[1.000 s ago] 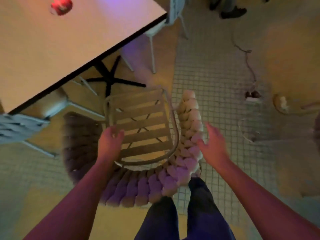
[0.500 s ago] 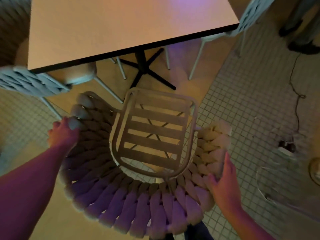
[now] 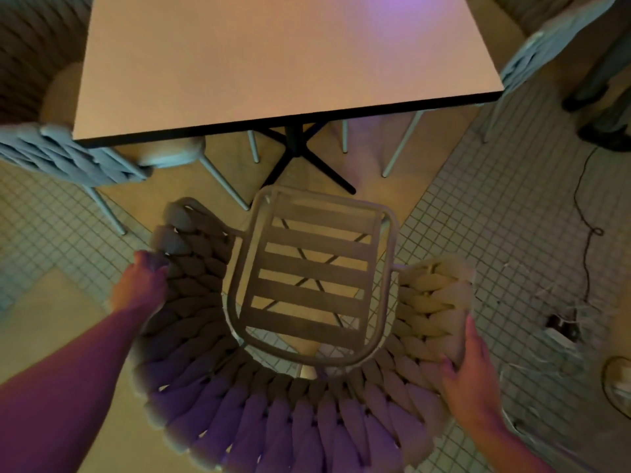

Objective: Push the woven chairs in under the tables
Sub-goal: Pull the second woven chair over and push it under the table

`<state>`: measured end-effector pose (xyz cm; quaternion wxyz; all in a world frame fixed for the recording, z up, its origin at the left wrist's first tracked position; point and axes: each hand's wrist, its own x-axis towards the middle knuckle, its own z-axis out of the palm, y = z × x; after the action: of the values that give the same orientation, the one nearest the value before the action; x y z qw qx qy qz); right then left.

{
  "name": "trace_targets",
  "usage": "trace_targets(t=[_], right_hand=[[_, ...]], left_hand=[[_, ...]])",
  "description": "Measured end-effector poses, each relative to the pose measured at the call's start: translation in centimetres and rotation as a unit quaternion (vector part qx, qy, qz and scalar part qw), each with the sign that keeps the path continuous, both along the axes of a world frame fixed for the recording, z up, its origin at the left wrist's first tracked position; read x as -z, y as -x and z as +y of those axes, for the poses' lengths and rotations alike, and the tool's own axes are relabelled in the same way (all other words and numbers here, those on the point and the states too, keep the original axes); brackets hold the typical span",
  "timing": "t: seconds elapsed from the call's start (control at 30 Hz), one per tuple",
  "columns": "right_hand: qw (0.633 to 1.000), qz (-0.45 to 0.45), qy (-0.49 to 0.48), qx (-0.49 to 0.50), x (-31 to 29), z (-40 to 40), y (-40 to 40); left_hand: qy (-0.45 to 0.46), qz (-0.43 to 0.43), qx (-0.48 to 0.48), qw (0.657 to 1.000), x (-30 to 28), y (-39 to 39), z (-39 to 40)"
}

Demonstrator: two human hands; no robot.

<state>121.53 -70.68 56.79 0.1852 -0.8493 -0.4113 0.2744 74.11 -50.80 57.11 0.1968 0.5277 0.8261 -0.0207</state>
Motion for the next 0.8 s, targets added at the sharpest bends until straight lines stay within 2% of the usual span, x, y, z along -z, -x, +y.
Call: trace_targets(t=[0.17,0.37,0.57,0.8], right_hand=[[0.998,-0.034,0.03,-0.051,-0.5,5.4,-4.3],[0.992,-0.059,0.044,-0.103,-1.0,10.3,-7.0],[0.99,-0.06,0.044,-0.123,-1.0,11.3,-7.5],[0.988,-0.043,0.019,-0.149,-0.6,16.1,-8.6]], left_hand=[[0.015,-0.029,-0.081,0.996,0.0,-2.4,-2.0],[0.03,-0.021,-0.142,0.989,-0.2,-4.7,-4.2],[0.04,0.007,-0.151,0.988,0.0,-4.9,-3.5],[0.029,0.003,-0.16,0.987,0.0,-5.1,-0.7]])
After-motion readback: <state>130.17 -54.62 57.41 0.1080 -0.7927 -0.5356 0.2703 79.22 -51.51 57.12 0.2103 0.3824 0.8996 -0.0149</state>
